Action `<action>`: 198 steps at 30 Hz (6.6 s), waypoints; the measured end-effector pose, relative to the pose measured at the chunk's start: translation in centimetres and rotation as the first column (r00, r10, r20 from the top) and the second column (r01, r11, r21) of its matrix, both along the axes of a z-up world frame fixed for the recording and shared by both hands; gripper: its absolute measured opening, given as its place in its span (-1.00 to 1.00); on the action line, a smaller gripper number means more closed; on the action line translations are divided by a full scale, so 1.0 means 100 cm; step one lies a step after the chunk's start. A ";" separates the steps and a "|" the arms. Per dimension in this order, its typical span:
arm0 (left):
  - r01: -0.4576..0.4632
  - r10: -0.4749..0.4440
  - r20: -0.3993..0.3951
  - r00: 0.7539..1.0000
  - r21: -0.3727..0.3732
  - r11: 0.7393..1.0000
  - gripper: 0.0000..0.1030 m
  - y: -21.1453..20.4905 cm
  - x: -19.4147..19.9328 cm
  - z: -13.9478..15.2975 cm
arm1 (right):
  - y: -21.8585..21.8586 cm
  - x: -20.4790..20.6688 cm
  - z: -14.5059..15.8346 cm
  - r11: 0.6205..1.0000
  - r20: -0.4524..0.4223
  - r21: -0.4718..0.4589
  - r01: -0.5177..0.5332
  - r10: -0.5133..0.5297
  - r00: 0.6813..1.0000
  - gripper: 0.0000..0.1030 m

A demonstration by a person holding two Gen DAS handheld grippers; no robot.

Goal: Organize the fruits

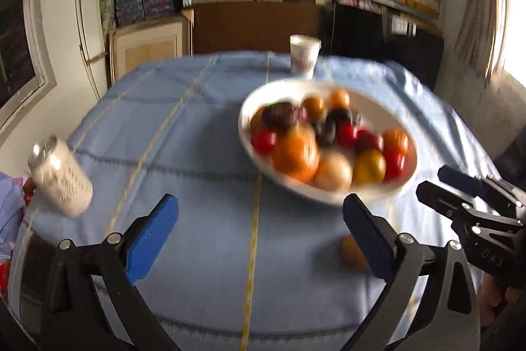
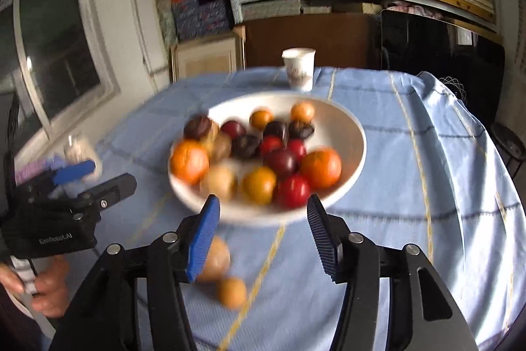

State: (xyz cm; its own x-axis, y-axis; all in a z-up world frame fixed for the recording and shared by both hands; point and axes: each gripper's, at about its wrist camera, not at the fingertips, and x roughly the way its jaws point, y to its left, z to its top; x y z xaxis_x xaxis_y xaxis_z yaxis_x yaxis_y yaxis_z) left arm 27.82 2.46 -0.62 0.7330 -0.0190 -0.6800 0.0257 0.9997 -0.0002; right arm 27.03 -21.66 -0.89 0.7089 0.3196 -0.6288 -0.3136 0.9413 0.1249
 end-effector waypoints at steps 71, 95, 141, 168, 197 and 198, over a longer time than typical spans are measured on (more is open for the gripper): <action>0.163 -0.161 -0.056 0.985 0.025 0.986 0.91 -0.029 -0.022 -0.020 | -0.033 -0.012 -0.015 0.990 -0.132 0.096 0.105 -0.092 0.987 -0.51; 0.261 -0.244 -0.192 0.951 0.071 0.963 -0.09 -0.095 0.009 -0.052 | -0.040 -0.015 -0.010 0.986 -0.142 0.111 0.124 -0.108 0.984 -0.51; 0.043 -0.042 -0.017 0.999 0.085 0.995 -0.10 -0.039 0.130 0.024 | 0.006 0.101 0.017 0.995 -0.004 0.074 0.064 -0.064 0.998 -0.50; -0.048 0.035 0.179 0.983 0.066 0.997 0.91 -0.007 -0.034 0.057 | 0.009 -0.023 0.051 0.995 0.156 -0.075 0.067 -0.055 0.986 0.89; -0.016 0.000 0.138 0.990 0.109 0.994 0.91 -0.005 -0.097 0.016 | -0.027 -0.097 0.017 0.997 0.111 -0.078 0.004 0.004 0.994 0.93; -0.017 0.002 0.135 0.991 0.106 0.994 0.91 -0.004 -0.096 0.016 | -0.028 -0.096 0.017 0.997 0.106 -0.077 0.004 0.004 0.994 0.93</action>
State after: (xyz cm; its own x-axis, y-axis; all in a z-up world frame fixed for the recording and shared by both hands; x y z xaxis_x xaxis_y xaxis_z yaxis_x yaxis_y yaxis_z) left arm 18.21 2.05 0.97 0.8179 0.0556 -0.5727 0.0090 0.9940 0.1093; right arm 17.45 -24.42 0.79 0.7729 0.2735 -0.5726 -0.3216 0.9467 0.0182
